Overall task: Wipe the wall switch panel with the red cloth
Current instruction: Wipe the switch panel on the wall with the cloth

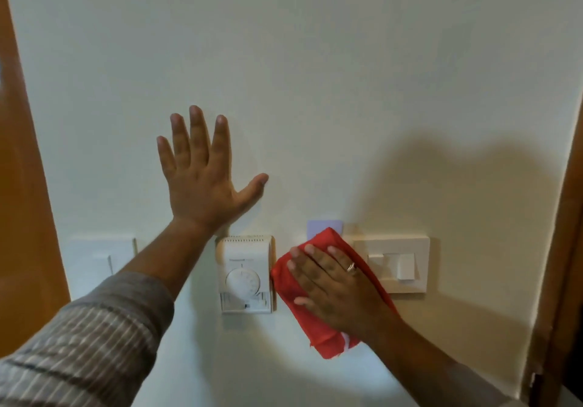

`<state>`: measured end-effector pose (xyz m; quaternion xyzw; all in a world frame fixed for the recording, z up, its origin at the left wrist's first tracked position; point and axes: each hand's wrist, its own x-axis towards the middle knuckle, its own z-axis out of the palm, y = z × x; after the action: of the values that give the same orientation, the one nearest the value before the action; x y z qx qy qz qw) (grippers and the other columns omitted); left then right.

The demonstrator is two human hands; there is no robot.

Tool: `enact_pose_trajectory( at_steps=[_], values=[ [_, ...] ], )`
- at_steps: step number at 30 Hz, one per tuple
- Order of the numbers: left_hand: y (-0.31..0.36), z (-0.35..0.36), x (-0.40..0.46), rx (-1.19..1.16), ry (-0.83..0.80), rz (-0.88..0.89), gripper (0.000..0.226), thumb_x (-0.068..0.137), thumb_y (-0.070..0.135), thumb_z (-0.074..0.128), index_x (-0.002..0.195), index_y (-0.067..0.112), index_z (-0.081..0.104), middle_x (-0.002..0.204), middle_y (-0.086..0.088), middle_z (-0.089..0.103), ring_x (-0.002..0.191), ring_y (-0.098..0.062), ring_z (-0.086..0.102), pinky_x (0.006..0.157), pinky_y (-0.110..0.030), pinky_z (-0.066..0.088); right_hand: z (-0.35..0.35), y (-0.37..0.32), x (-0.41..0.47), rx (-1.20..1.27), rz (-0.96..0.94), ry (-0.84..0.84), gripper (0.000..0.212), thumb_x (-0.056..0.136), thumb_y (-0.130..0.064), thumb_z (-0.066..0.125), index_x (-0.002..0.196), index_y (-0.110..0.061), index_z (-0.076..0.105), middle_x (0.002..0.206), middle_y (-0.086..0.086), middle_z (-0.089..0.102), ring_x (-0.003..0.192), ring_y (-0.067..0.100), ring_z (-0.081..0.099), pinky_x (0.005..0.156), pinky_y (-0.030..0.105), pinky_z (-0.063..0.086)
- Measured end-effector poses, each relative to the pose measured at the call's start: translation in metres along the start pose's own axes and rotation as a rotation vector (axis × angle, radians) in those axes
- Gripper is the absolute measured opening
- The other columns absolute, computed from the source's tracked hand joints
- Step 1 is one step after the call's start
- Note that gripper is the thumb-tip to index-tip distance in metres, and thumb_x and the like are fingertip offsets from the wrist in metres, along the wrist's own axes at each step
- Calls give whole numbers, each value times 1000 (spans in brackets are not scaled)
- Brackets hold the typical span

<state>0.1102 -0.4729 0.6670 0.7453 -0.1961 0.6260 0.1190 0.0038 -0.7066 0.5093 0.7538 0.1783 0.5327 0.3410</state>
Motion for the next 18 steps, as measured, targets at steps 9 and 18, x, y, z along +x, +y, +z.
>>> enact_pose_trajectory(
  at_steps=[9, 18],
  values=[
    [-1, -1, 0, -21, -26, -14, 107, 86, 83, 37, 163, 14, 9, 169, -28, 7, 154, -51, 5, 122, -66, 2, 5, -23, 13, 42, 212, 42, 69, 106, -50, 37, 158, -9, 20, 167, 12, 13, 155, 32, 11, 126, 49, 5],
    [2, -3, 1, -26, -38, -19, 108, 86, 84, 35, 163, 14, 8, 169, -27, 5, 155, -50, 3, 122, -65, 1, 1, -30, 21, 60, 418, 72, 63, 106, -49, 33, 155, -9, 27, 161, 13, 28, 156, 29, 6, 127, 47, 7]
  ],
)
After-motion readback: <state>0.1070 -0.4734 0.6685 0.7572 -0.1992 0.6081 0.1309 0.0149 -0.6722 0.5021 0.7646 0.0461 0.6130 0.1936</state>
